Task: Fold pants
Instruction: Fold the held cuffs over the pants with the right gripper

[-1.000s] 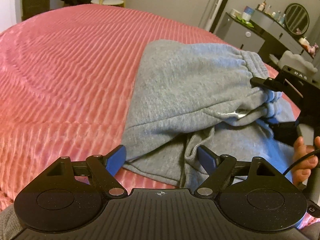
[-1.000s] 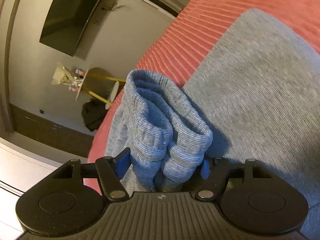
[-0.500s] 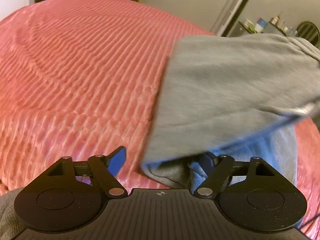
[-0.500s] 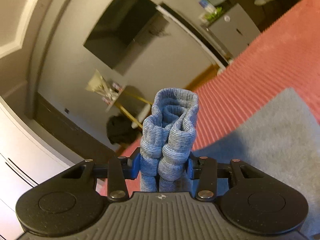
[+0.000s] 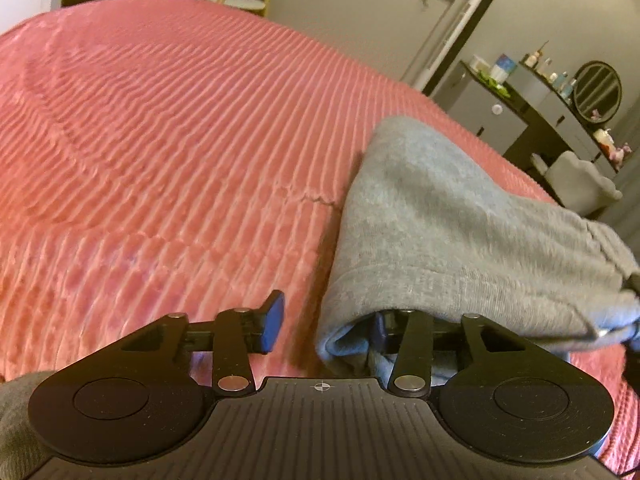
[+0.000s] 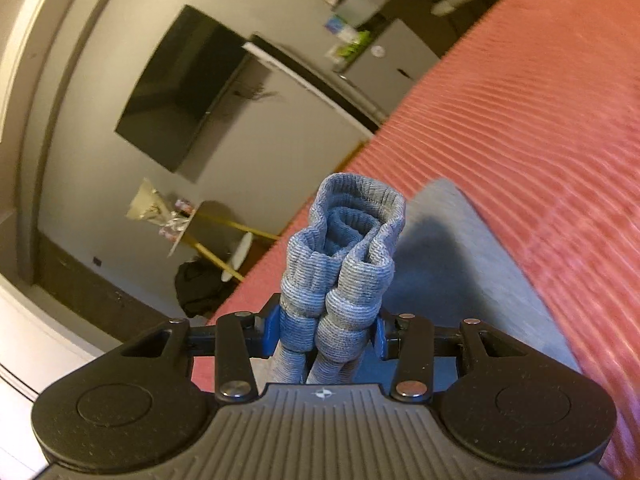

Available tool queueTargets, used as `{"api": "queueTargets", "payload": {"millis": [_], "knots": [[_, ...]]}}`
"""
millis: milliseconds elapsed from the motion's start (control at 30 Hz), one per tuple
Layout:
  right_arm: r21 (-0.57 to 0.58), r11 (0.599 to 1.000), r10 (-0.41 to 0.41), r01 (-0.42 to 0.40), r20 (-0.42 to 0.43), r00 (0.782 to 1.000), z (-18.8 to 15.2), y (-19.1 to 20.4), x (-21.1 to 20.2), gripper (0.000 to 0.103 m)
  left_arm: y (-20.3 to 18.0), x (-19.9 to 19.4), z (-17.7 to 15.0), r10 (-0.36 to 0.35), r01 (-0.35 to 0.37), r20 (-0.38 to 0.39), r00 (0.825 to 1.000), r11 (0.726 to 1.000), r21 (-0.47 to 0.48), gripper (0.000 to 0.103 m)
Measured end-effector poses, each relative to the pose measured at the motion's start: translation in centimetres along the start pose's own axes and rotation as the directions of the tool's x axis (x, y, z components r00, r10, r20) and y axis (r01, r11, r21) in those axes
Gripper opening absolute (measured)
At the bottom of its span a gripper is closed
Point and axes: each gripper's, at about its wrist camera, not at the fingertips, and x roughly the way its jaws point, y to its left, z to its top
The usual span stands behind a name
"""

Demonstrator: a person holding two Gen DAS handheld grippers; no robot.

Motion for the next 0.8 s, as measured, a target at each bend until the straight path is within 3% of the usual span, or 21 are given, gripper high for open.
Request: {"api": "queueTargets", "payload": {"millis": [133,167,200,267,400,500,567,633,800], "knots": [[0.025,0.999,-0.034,0.034,-0.016,0.999,-1.3,-2.6,0.3,0.047,-0.5,0.2,0.1,0.006,-0.005,-0.033,0.999,0.999,0.043,0.061],[0.038,0.998,-0.043,0.044,-0.035,0.998,-1.7,-3.6,0.4,0.053,-0.8,0.3,0.0,0.01,-0.007,-0.039,0.999,0.998,0.066,0.07],[0.061,0.996,-0.062,0.066,-0.067,0.996,-2.0,-4.6,1.0,0.055,-1.2,0.4,-0.2,0.029,-0.024,-0.045,0.999,0.995,0.094,0.073],[0.085,0.993,-0.067,0.078,-0.125,0.99,-3.0,-6.1,1.7,0.071,-1.9,0.7,-0.3,0.048,-0.04,-0.058,0.997,0.99,0.134,0.078],[0.178,0.983,-0.025,0.046,-0.118,0.993,-3.0,-7.7,1.8,0.074,-2.8,1.6,-0.4,0.068,-0.053,-0.089,0.994,0.984,0.169,0.084],[0.215,0.977,0.001,0.019,-0.094,0.996,-2.9,-8.6,2.0,0.073,-3.0,2.4,-0.2,0.1,-0.084,-0.092,0.991,0.983,0.163,0.086],[0.208,0.978,-0.017,0.035,-0.088,0.996,-2.8,-9.0,2.2,0.06,-2.8,2.7,-0.2,0.095,-0.082,-0.096,0.991,0.989,0.125,0.085],[0.167,0.985,-0.018,0.031,-0.074,0.997,-2.8,-8.6,2.1,0.054,-2.4,2.6,-0.2,0.062,-0.054,-0.095,0.994,0.995,0.085,0.084],[0.147,0.989,0.001,0.01,-0.077,0.997,-2.4,-7.9,2.4,0.06,-1.8,2.8,0.0,0.053,-0.048,-0.093,0.994,0.998,0.051,0.085]]}}
